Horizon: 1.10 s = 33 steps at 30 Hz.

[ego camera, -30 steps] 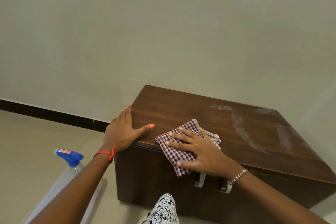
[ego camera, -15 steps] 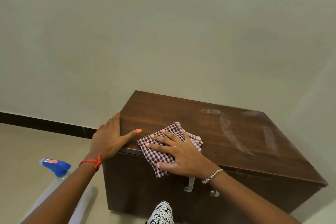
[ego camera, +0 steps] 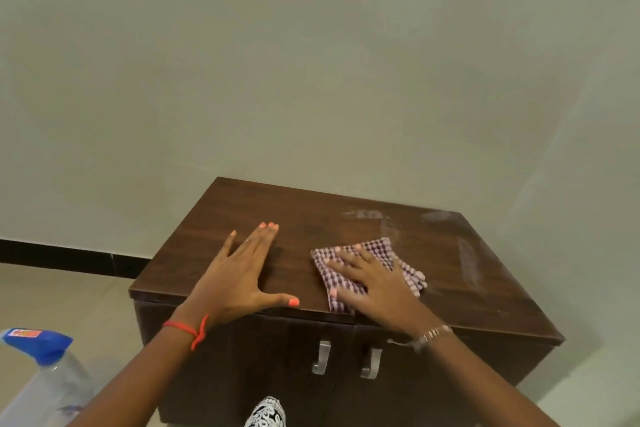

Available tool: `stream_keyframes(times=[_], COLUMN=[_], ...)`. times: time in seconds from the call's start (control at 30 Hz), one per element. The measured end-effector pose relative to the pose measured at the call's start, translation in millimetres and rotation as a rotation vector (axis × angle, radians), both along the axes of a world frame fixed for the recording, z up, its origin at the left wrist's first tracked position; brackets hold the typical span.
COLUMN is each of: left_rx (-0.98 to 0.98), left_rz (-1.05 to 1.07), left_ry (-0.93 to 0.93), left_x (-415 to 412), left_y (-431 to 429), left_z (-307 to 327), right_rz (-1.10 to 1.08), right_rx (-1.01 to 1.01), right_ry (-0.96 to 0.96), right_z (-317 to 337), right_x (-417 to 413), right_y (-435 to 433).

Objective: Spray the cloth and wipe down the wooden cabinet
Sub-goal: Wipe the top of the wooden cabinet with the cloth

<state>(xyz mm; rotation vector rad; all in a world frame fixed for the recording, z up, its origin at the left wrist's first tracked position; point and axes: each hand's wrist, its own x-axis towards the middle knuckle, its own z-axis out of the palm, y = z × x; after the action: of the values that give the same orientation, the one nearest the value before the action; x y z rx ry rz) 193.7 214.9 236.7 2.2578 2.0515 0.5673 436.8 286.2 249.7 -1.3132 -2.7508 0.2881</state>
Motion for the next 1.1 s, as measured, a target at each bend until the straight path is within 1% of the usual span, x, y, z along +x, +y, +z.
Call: stream_keyframes(times=[0.1, 0.2, 0.27, 0.37, 0.43, 0.5, 0.6, 0.67, 0.77, 0.83, 0.9, 0.97, 1.03, 1.1], left_rx=[-0.062, -0.097, -0.104, -0.125, -0.127, -0.127, -0.161, -0.160, -0.171, -0.179, -0.191, -0.203, -0.199, -0.206], left_rz=[-0.034, -0.054, -0.051, -0.033, -0.022, -0.009, 0.023, 0.025, 0.032, 0.033, 0.036, 0.036, 0.033, 0.032], left_ry=[0.019, 0.006, 0.003, -0.012, -0.026, -0.029, -0.036, -0.039, -0.025, -0.017, -0.019, -0.023, -0.021, -0.012], left_x=[-2, -1, 0, 2, 3, 6, 10, 11, 10, 10, 10, 10, 8, 8], left_y=[-2, -2, -3, -3, -5, -6, -10, -11, -10, -9, -9, -9, -9, -8], left_z=[1, 2, 3, 6, 9, 12, 18, 19, 19, 19, 19, 19, 19, 18], right_rz=[0.036, -0.095, -0.206, -0.327, -0.292, -0.161, 0.018, 0.002, -0.167, -0.281, -0.346, -0.327, -0.222, -0.084], right_rx=[0.021, -0.018, -0.002, 0.022, 0.024, 0.003, -0.024, -0.048, -0.002, 0.018, 0.010, -0.002, 0.006, -0.007], right_ry=[0.024, 0.045, 0.040, -0.023, -0.037, -0.020, 0.043, 0.107, 0.110, 0.079, 0.039, 0.020, 0.032, 0.051], right_z=[-5, -1, 0, 0, -1, 0, 0, 2, 1, 2, 1, -4, -7, -5], right_x=[43, 74, 74, 41, 10, -9, 4, 27, 50, 41, 17, -14, -36, -38], right_y=[-24, -6, 24, 68, 81, 74, 46, 40, 72, 106, 137, 158, 157, 141])
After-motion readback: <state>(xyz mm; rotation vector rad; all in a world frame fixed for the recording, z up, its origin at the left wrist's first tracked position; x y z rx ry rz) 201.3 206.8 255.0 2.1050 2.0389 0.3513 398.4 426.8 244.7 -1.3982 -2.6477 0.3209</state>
